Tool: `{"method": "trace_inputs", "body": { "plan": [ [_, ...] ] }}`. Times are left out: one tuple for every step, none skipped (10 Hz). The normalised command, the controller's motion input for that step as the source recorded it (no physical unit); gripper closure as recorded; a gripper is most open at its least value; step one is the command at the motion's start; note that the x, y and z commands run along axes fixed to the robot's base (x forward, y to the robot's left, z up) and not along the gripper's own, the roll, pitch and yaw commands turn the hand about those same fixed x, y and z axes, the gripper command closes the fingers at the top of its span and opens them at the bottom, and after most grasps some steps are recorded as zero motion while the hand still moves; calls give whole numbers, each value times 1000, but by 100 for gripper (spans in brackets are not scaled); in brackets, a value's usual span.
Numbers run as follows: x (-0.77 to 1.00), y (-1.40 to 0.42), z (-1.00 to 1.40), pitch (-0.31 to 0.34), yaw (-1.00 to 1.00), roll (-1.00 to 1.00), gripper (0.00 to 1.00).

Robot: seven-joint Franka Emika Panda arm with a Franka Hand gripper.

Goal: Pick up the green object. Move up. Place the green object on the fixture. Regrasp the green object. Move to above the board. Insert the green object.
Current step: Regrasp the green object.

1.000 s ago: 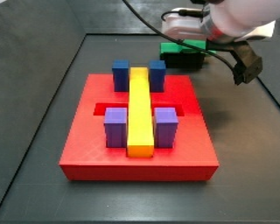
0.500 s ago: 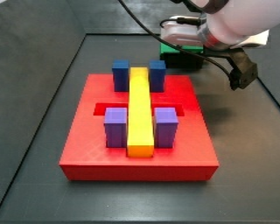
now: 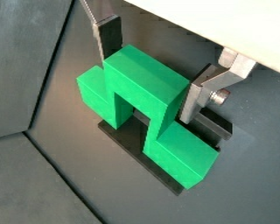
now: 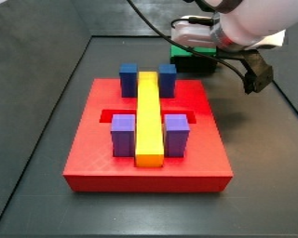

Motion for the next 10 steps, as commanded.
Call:
{"method": "trace_inputs", "body": {
  "plan": [
    [43, 83, 0, 37, 0, 0, 0],
    [37, 94, 0, 37, 0, 0, 0],
    [0, 57, 0, 6, 0, 0, 0],
    [9, 91, 0, 14, 0, 0, 0],
    [11, 94, 0, 17, 0, 0, 0],
    [3, 97, 0, 23, 0, 14, 0],
    [0, 91, 0, 17, 0, 29, 0],
    [-20, 0, 0, 0, 0, 0, 0],
    [0, 0, 0, 0, 0, 94, 0],
    [0, 0, 0, 0, 0, 0, 0]
  ]
}}
